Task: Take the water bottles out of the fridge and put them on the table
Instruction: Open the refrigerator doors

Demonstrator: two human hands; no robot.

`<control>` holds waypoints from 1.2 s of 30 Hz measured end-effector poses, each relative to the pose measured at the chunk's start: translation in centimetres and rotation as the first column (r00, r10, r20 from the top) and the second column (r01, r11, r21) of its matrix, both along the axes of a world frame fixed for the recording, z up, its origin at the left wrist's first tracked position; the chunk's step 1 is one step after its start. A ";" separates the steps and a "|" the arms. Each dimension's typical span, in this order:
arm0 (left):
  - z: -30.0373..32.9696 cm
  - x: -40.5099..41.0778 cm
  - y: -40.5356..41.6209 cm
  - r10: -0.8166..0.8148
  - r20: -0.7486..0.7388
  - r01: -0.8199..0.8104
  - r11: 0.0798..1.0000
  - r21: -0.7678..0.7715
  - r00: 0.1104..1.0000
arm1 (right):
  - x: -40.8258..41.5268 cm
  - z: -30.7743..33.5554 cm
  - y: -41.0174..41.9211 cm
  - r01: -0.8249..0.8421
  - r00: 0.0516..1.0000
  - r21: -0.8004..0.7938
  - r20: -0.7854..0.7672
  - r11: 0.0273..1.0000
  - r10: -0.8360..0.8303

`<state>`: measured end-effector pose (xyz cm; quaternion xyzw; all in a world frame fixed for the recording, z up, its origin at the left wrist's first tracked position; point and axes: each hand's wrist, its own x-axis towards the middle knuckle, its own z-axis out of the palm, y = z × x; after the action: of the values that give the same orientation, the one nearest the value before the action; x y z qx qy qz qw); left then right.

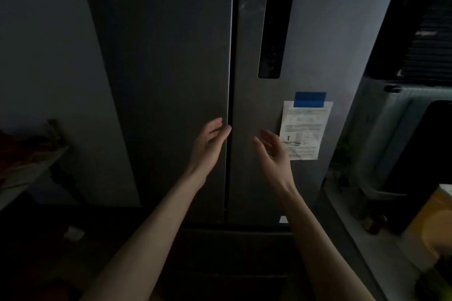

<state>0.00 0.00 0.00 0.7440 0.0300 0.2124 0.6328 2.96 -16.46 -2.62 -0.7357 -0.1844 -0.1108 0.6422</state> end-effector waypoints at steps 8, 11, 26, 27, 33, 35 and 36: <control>-5.6 3.1 -2.1 0.015 -0.173 -0.028 0.997 -0.073 0.985 | 3.4 -7.2 0.0 -0.085 0.976 -0.001 -0.199 0.996 0.083; -8.6 3.9 -2.5 0.011 -0.246 -0.035 0.995 -0.092 0.969 | 4.1 -11.0 0.1 -0.062 0.956 -0.017 -0.287 0.998 0.055; -15.1 6.5 -4.3 0.067 -0.248 -0.071 0.997 -0.010 0.967 | 6.6 -24.9 2.0 0.287 0.524 0.391 -0.828 0.875 0.198; -15.2 6.7 -4.3 0.079 -0.252 -0.082 0.997 -0.002 0.964 | 6.8 -25.7 2.1 0.316 0.497 0.409 -0.840 0.856 0.218; -14.6 7.7 -3.6 0.093 -0.261 -0.100 0.995 -0.013 0.961 | 8.9 -28.7 2.6 0.545 0.373 0.490 -0.869 0.681 0.326; -14.0 7.8 -3.2 0.078 -0.284 -0.088 0.996 -0.020 0.956 | 9.4 -28.8 3.0 0.577 0.366 0.539 -0.843 0.614 0.395; -13.7 7.8 -3.0 0.067 -0.287 -0.076 0.997 -0.022 0.956 | 9.5 -28.9 3.2 0.589 0.366 0.558 -0.829 0.585 0.423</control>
<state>7.81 -2.99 -13.75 0.7550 0.1514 0.1249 0.6257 12.47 -13.24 -31.50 -0.2920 0.3261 0.2134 0.8734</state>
